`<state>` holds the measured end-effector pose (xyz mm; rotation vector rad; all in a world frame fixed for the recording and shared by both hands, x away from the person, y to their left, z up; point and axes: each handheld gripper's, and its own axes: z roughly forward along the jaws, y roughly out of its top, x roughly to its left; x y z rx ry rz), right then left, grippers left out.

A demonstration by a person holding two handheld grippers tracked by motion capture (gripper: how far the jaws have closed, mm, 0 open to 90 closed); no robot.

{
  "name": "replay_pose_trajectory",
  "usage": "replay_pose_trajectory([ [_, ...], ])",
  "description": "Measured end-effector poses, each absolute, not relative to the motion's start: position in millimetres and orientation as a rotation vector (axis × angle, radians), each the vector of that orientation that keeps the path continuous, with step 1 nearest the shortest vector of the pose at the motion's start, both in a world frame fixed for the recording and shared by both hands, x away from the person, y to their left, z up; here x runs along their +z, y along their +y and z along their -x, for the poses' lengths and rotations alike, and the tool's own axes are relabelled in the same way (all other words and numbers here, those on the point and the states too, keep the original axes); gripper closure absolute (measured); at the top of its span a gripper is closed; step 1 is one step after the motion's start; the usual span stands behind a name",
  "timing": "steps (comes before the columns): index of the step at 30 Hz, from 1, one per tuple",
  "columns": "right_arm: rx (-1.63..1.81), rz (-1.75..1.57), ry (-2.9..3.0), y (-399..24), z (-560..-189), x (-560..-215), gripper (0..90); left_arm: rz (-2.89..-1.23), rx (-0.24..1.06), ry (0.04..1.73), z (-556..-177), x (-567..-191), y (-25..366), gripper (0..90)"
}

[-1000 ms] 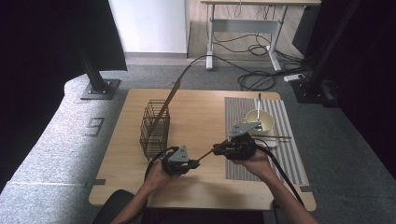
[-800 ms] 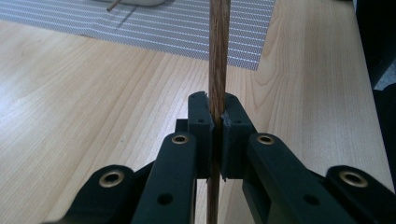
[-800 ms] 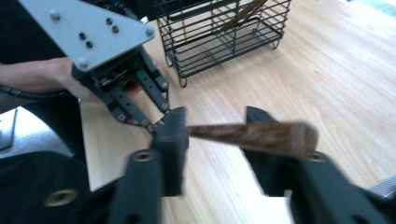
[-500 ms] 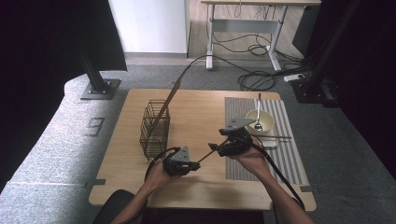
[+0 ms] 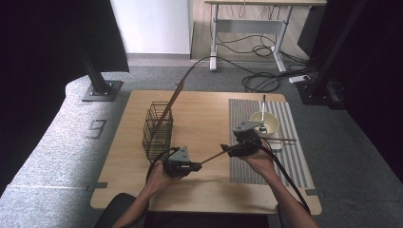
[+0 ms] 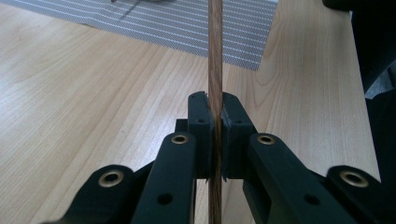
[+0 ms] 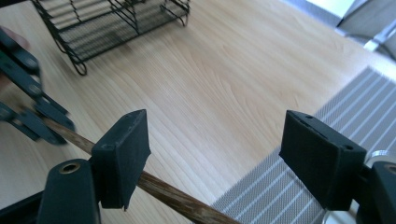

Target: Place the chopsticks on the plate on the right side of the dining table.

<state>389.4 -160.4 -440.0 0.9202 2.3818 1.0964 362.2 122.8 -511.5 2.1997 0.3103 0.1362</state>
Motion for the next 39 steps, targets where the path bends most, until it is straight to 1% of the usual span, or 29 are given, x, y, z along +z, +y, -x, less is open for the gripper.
replay_pose_trajectory([
  [6, 1.082, -0.997, 2.392, -170.1, -394.3, -461.2, 23.3, -2.212, 0.149, 0.300, -362.0, -511.3, 123.3, 84.5],
  [9, 1.087, -0.974, 2.400, -170.0, -392.5, -458.6, 23.1, -2.236, 0.148, 0.298, -361.9, -513.5, 122.0, 84.7],
  [11, 1.096, -0.952, 2.419, -171.2, -390.4, -454.0, 19.5, -2.253, 0.142, 0.291, -362.4, -514.5, 121.5, 84.8],
  [15, 1.064, -0.922, 2.473, -172.6, -384.2, -449.8, 16.6, -2.277, 0.131, 0.280, -362.0, -516.1, 119.9, 84.7],
  [21, 1.012, -0.828, 2.605, -164.0, -373.3, -455.9, 13.8, -2.307, 0.106, 0.255, -360.9, -517.7, 117.2, 84.8],
  [24, 0.993, -0.771, 2.652, -158.5, -369.1, -460.0, 14.3, -2.327, 0.095, 0.236, -360.2, -518.4, 115.9, 84.8],
  [26, 0.961, -0.742, 2.673, -154.7, -366.2, -462.8, 15.9, -2.337, 0.086, 0.221, -359.4, -519.0, 114.6, 84.8],
  [29, 0.901, -0.698, 2.710, -149.6, -362.2, -467.8, 20.9, -2.349, 0.079, 0.207, -358.1, -519.3, 112.8, 84.8],
  [31, 0.862, -0.654, 2.736, -145.9, -359.4, -471.7, 27.8, -2.354, 0.073, 0.196, -357.4, -519.6, 111.6, 84.8],
  [33, 0.832, -0.624, 2.752, -141.9, -356.7, -475.3, 31.0, -2.360, 0.070, 0.191, -356.7, -520.1, 110.6, 84.7],
  [37, 0.794, -0.562, 2.769, -135.3, -352.4, -480.0, 43.1, -2.364, 0.057, 0.180, -355.5, -521.0, 108.8, 84.7],
  [39, 0.777, -0.521, 2.782, -132.4, -350.4, -482.0, 47.1, -2.367, 0.053, 0.170, -354.8, -521.1, 108.0, 84.7],
])
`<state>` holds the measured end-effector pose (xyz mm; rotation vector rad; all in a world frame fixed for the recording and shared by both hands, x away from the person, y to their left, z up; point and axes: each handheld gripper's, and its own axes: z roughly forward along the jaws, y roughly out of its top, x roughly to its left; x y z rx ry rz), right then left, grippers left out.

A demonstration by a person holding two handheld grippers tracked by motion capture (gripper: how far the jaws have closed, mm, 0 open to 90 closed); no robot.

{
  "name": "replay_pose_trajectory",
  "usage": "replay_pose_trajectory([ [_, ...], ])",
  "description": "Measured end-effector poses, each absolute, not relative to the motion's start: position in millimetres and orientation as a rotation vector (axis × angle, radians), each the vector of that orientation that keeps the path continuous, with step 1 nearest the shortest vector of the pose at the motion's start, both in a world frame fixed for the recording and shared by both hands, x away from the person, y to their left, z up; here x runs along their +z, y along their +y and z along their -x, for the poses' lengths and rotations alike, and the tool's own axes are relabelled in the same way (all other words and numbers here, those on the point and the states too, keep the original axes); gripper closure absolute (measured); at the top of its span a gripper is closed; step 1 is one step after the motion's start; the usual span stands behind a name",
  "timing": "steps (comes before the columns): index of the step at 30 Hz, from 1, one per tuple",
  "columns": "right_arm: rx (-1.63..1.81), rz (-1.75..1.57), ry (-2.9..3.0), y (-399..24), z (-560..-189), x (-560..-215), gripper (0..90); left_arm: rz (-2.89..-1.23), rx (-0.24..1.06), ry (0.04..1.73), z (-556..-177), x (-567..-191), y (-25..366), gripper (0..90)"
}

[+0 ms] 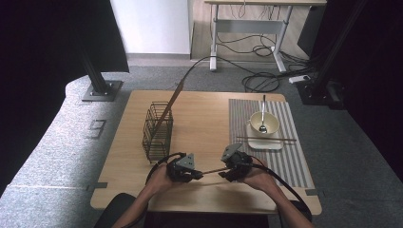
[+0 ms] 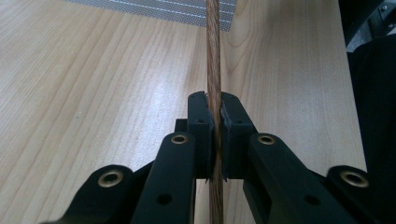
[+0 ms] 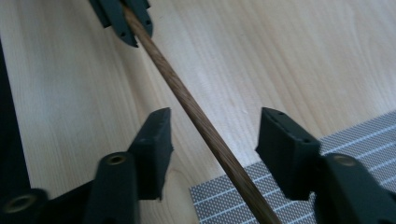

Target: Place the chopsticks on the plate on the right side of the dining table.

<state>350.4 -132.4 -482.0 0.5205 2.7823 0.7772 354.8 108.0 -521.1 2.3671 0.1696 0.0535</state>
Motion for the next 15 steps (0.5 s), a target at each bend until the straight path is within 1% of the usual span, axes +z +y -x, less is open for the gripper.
replay_pose_trajectory([
  [8, 0.714, -0.438, 2.803, -126.7, -345.9, -486.1, 67.1, -2.379, 0.046, 0.149, -353.5, -521.6, 106.2, 84.6],
  [15, 0.678, -0.362, 2.805, -123.9, -342.8, -484.9, 71.6, -2.376, 0.063, 0.144, -353.9, -521.4, 107.6, 83.5],
])
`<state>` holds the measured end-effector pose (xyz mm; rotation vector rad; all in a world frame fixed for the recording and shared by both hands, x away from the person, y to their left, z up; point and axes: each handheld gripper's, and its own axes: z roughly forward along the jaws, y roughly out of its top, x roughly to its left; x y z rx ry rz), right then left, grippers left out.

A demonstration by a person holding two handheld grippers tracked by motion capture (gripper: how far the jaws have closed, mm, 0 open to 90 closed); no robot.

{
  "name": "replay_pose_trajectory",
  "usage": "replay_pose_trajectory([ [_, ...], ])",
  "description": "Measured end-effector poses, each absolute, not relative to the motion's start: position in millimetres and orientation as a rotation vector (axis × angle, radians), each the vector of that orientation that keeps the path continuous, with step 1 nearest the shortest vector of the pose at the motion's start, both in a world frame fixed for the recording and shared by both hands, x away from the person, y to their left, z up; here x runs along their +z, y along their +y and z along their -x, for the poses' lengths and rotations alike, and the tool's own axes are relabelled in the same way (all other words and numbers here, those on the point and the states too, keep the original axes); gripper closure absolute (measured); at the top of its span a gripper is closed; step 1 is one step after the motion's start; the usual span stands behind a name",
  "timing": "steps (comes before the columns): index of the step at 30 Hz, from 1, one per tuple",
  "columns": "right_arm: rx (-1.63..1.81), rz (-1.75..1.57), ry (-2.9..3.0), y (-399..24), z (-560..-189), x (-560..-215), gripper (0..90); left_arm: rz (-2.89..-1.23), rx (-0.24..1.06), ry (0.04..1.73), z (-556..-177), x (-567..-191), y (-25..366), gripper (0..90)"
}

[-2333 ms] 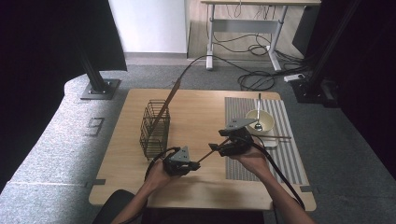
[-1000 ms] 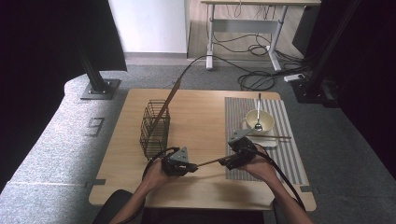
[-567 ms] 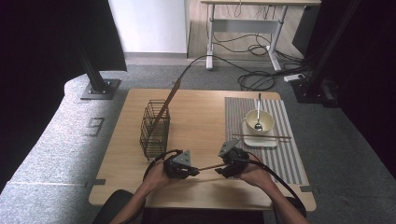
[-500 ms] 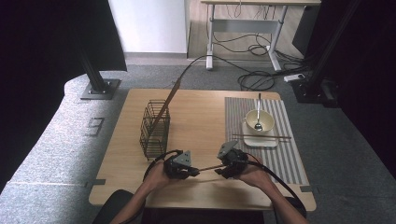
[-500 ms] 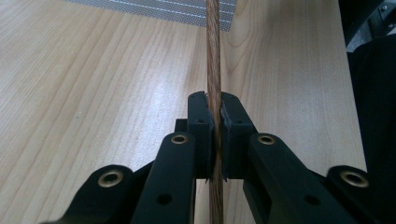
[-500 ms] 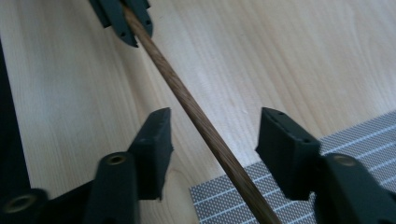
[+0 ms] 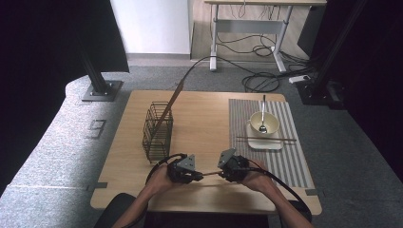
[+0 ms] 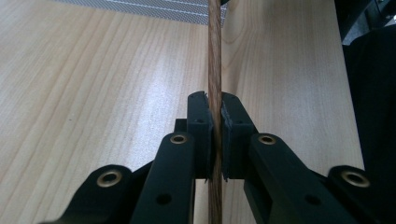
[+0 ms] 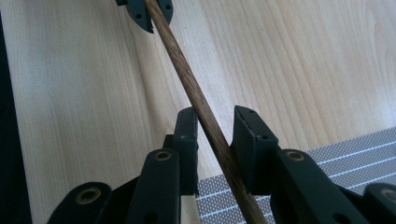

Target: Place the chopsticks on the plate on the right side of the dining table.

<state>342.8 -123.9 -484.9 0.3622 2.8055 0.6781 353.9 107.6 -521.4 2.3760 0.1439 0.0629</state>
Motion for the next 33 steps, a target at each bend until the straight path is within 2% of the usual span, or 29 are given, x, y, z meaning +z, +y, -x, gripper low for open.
replay_pose_trajectory([
  [4, 0.676, -0.317, 2.825, -124.1, -340.1, -484.5, 75.2, -2.369, 0.088, 0.150, -353.7, -522.7, 107.7, 80.0],
  [9, 0.686, -0.280, 2.863, -124.5, -337.1, -484.4, 80.4, -2.360, 0.137, 0.166, -353.6, -523.1, 108.5, 70.4],
  [14, 0.698, -0.279, 2.891, -126.2, -335.4, -482.4, 82.6, -2.333, 0.179, 0.242, -356.5, -523.5, 110.8, 56.2],
  [25, 0.702, -0.345, 2.871, -144.0, -336.4, -475.9, 82.6, -2.299, 0.182, 0.405, -363.7, -530.0, 112.4, 16.5],
  [28, 0.693, -0.358, 2.868, -148.9, -335.7, -475.7, 82.6, -2.282, 0.162, 0.443, -365.5, -531.8, 112.9, 11.8],
  [32, 0.708, -0.391, 2.854, -157.1, -336.3, -473.4, 82.6, -2.287, 0.190, 0.493, -368.5, -536.3, 113.8, 0.0],
  [33, 0.712, -0.399, 2.851, -159.5, -336.5, -472.8, 82.6, -2.285, 0.194, 0.509, -369.4, -537.2, 114.4, 0.0],
])
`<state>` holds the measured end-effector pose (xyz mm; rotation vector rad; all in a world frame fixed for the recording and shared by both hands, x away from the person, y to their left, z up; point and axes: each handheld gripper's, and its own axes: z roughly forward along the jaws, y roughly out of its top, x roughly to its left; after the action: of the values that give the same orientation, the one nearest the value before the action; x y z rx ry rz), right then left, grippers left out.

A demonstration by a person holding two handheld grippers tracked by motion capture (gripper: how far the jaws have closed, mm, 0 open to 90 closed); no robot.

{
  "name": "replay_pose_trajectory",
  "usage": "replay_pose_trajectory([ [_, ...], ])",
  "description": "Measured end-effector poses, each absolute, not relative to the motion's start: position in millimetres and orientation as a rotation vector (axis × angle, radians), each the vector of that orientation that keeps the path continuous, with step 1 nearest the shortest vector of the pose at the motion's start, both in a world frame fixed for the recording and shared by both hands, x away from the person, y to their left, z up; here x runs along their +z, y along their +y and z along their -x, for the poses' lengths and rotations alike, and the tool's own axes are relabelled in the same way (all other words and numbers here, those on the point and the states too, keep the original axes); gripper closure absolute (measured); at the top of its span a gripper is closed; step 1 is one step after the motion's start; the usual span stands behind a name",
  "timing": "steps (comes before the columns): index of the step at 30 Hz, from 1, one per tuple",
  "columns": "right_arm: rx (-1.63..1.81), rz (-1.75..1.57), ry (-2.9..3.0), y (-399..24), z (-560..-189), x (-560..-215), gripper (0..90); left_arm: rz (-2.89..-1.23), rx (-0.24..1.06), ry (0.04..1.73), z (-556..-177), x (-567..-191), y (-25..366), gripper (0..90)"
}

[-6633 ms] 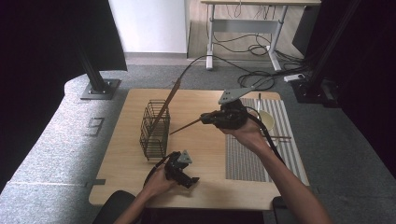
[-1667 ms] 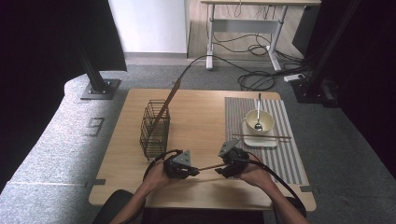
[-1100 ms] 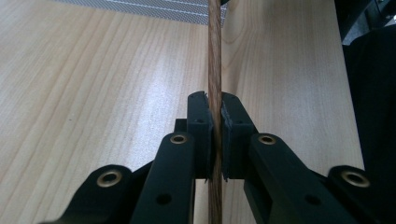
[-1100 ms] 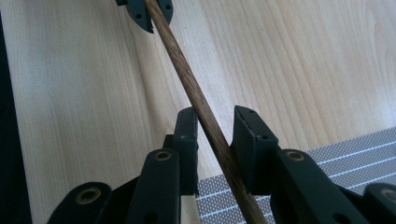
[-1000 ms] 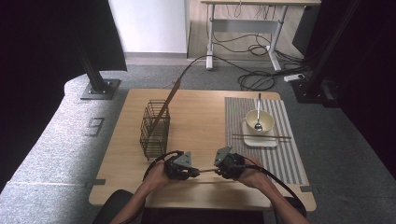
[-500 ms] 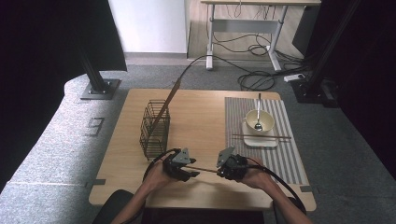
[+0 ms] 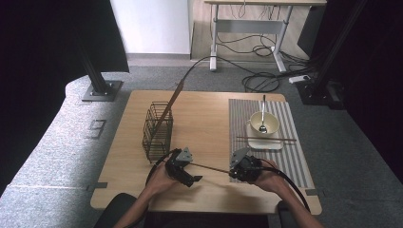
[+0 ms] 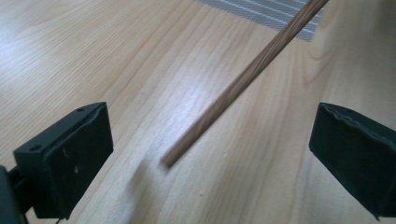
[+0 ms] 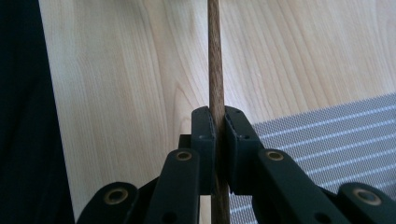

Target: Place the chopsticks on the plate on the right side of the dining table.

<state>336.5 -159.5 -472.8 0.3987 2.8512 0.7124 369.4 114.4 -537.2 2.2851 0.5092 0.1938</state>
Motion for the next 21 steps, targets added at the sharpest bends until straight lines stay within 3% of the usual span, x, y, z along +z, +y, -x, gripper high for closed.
replay_pose_trajectory([
  [12, 0.732, -0.547, 2.793, -189.2, -339.8, -469.9, 82.6, -2.296, 0.144, 0.580, -374.4, -552.0, 113.8, 0.0],
  [21, 0.726, -0.661, 2.745, -211.9, -346.6, -468.0, 82.7, -2.356, 0.181, 0.567, -372.9, -560.5, 106.9, 0.0],
])
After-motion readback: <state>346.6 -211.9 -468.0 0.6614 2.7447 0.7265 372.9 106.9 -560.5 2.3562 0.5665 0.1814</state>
